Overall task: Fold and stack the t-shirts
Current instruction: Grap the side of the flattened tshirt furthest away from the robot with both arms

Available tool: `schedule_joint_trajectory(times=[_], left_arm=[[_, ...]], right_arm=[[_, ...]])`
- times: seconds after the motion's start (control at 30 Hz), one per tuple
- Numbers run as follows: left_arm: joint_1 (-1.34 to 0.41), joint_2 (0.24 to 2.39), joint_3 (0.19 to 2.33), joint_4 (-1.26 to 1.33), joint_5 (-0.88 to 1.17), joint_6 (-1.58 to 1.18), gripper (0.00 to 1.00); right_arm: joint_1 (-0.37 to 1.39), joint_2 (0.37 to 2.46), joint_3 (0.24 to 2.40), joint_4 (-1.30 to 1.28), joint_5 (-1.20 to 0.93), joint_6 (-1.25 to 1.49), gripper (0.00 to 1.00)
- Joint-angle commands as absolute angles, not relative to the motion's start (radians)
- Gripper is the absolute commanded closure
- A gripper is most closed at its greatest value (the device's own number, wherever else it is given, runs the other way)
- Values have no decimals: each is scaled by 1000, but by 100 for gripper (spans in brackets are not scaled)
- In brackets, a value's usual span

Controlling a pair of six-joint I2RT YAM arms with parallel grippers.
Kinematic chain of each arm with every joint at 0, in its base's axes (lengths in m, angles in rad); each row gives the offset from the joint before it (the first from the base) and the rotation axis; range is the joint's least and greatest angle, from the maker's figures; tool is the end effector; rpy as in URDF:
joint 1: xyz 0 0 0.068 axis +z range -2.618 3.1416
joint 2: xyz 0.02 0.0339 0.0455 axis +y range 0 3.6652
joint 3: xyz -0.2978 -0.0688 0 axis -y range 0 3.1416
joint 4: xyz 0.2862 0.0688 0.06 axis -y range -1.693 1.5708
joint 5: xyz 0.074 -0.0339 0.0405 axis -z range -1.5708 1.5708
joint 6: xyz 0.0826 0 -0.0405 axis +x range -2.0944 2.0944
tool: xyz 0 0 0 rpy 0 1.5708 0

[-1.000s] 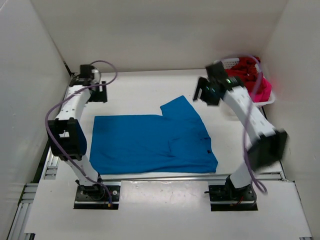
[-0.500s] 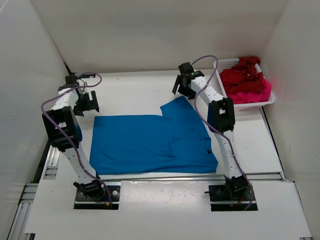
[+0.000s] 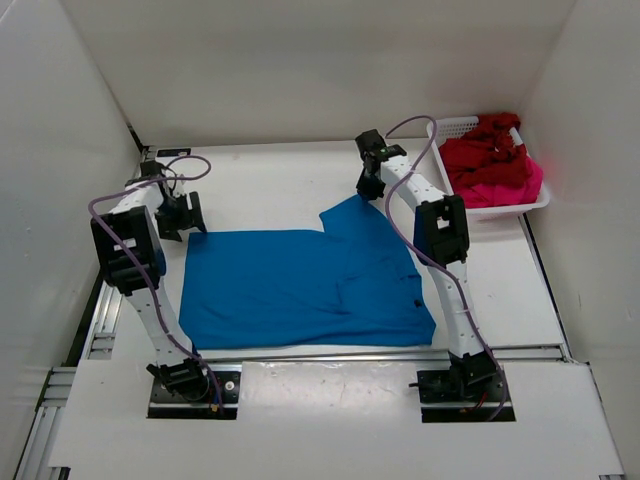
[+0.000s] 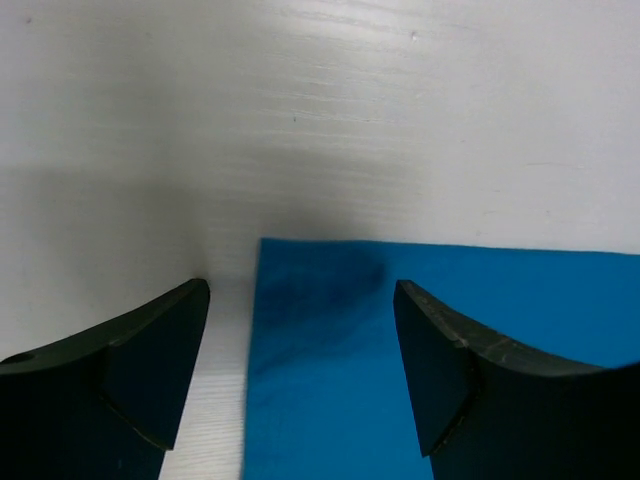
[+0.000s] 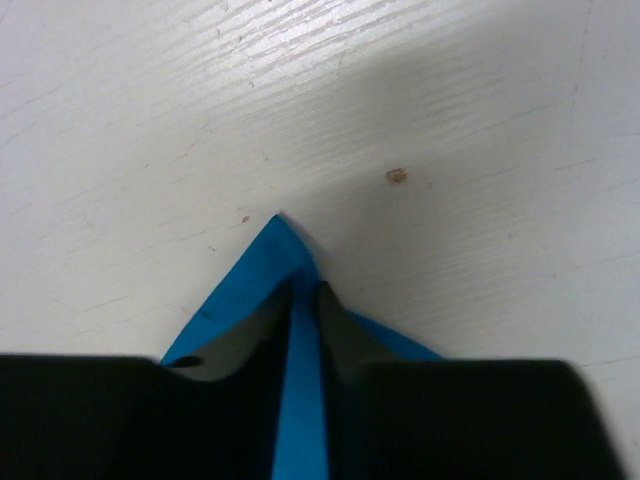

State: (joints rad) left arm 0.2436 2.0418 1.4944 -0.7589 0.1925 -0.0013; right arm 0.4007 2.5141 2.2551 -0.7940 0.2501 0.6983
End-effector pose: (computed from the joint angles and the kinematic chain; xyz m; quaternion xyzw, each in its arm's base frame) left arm 0.4612 0.0983 0.1315 -0.1079 0.9808 -0.0787 0.1418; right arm 0.5875 0.2267 0.1392 0.1738 0.9438 0.0298 0.2796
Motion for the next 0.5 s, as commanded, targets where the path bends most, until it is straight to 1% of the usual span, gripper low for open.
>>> schedule_joint_trajectory(times=[0.0, 0.03, 0.07, 0.1, 0.13, 0.17, 0.3, 0.33, 0.4, 0.43, 0.47], left_arm=[[218, 2072, 1502, -742, 189, 0, 16], [206, 2082, 1512, -742, 154, 0, 16], [206, 2091, 1513, -733, 141, 0, 16], [196, 2101, 1513, -733, 141, 0, 17], [196, 2102, 1513, -724, 141, 0, 18], [196, 2111, 1513, -724, 141, 0, 25], [196, 2125, 1503, -724, 141, 0, 41], [196, 2125, 1491, -724, 141, 0, 54], [196, 2125, 1477, -724, 150, 0, 69], [196, 2111, 1464, -724, 150, 0, 89], [196, 2111, 1463, -724, 150, 0, 90]], right_arm=[[402, 2540, 2229, -819, 241, 698, 87], [402, 2519, 2229, -819, 241, 698, 93], [402, 2519, 2217, -810, 251, 689, 97], [402, 2504, 2201, -810, 252, 689, 99], [402, 2484, 2191, -801, 252, 678, 100], [402, 2473, 2177, -789, 238, 666, 100], [402, 2410, 2088, -749, 213, 655, 100], [411, 2386, 2057, -736, 203, 655, 100], [411, 2366, 2043, -736, 202, 632, 100], [422, 2341, 2033, -736, 202, 623, 100], [431, 2326, 2033, -736, 202, 612, 100]])
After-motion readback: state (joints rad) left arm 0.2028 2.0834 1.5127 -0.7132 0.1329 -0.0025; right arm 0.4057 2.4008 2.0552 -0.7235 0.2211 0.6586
